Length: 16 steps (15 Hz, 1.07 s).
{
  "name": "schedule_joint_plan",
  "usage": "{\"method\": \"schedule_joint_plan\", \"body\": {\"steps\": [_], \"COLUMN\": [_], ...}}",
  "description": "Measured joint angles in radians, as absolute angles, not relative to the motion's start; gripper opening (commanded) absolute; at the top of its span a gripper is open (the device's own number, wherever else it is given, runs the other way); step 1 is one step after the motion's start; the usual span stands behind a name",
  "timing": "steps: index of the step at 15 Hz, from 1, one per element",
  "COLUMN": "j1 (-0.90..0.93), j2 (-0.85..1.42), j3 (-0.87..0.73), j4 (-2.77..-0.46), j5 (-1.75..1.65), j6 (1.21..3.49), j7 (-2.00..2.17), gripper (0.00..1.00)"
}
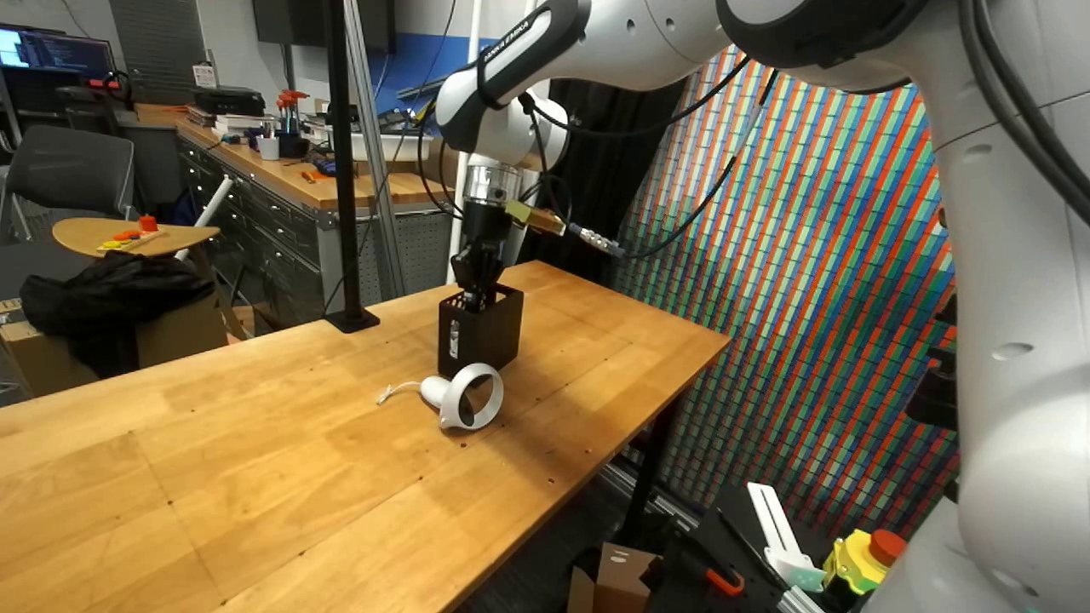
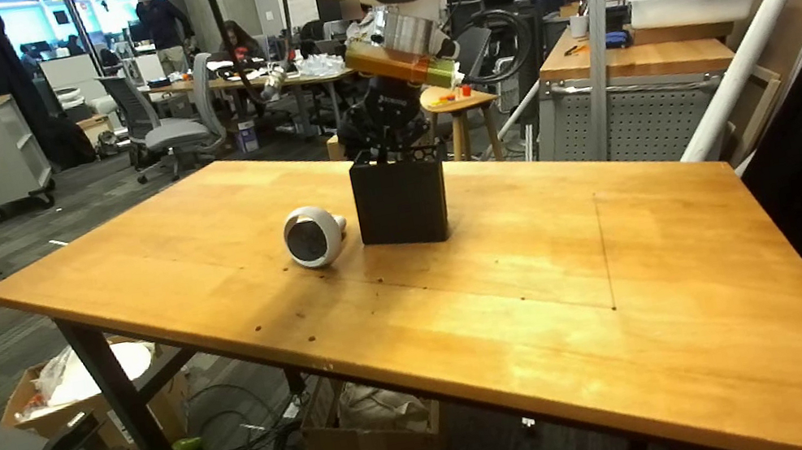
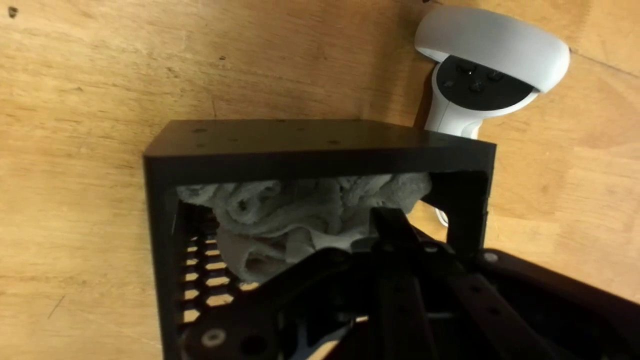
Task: Pick up the towel and put it in the black object
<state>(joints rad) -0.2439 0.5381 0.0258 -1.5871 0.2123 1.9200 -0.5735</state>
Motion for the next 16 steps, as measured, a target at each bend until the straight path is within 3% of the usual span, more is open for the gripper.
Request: {"method": "schedule_joint_plan", "body": {"steps": [16], "j1": [-0.239], "j2": [0.554], "j3": [0.041], "j4": [-1.680], "j5": [0.212], "j6": [1.984], "j7": [-0.576], "gripper": [0.00]}}
